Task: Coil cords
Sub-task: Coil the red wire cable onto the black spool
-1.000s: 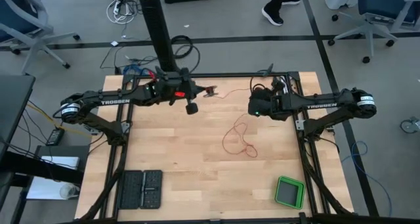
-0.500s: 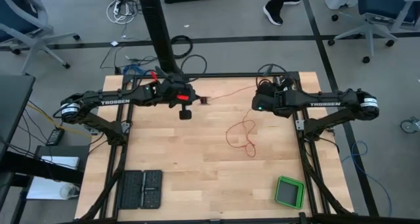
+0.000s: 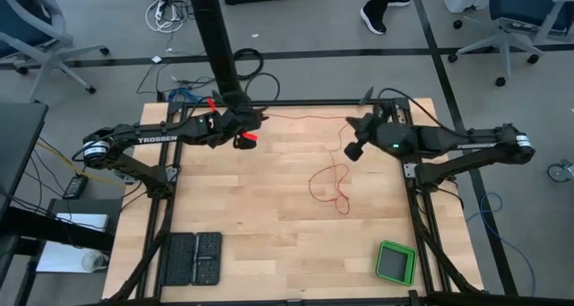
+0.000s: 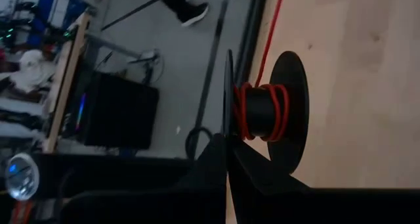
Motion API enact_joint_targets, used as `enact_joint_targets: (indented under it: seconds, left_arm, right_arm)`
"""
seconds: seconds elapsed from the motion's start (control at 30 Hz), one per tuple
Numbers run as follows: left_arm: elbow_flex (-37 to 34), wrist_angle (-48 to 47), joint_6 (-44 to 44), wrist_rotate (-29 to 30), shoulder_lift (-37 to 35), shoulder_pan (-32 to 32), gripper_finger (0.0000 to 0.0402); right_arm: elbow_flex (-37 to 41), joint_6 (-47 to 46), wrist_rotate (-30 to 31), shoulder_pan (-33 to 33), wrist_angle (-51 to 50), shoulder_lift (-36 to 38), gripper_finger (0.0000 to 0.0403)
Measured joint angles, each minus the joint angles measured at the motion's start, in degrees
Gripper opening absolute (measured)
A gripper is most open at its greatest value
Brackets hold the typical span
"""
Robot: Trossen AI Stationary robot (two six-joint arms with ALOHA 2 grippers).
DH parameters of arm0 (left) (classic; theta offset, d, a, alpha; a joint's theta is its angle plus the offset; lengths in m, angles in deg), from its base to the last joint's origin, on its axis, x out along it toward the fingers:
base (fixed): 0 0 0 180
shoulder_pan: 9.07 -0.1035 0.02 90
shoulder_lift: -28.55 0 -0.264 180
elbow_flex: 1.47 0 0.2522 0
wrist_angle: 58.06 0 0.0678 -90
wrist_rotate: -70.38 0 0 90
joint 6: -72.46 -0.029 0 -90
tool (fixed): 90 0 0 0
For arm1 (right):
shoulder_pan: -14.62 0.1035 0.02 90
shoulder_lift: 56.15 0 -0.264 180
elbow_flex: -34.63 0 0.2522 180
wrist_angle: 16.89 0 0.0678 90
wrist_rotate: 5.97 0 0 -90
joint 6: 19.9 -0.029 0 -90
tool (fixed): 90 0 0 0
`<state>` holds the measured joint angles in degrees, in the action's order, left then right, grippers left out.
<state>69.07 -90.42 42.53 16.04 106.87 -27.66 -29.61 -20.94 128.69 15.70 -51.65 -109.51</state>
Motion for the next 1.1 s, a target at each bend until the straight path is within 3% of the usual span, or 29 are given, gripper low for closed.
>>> enact_joint_targets:
  seconds: [0.23,0.4,0.6,0.9,1.1]
  left_arm:
    - [0.0,-0.7,0.8,4.2,0.0,0.0,0.0006]
    - [0.0,-0.5,2.0,4.2,0.0,0.0,0.0006]
    - [0.0,4.2,6.8,2.8,0.0,0.6,0.0003]
    - [0.0,11.6,13.9,-2.9,0.0,2.2,0.0001]
    - [0.0,12.3,25.1,-3.2,0.0,2.1,0.0]
  right_arm:
    - [0.0,9.5,-8.0,7.4,15.1,1.7,0.0]
    - [0.0,11.7,-14.2,10.3,19.1,0.3,0.0]
    - [0.0,13.7,-16.0,10.6,21.1,-4.5,0.0]
    - [0.0,19.2,-16.6,10.6,32.0,-12.7,0.0]
    - [0.0,20.7,-24.0,10.3,39.3,-16.5,0.0]
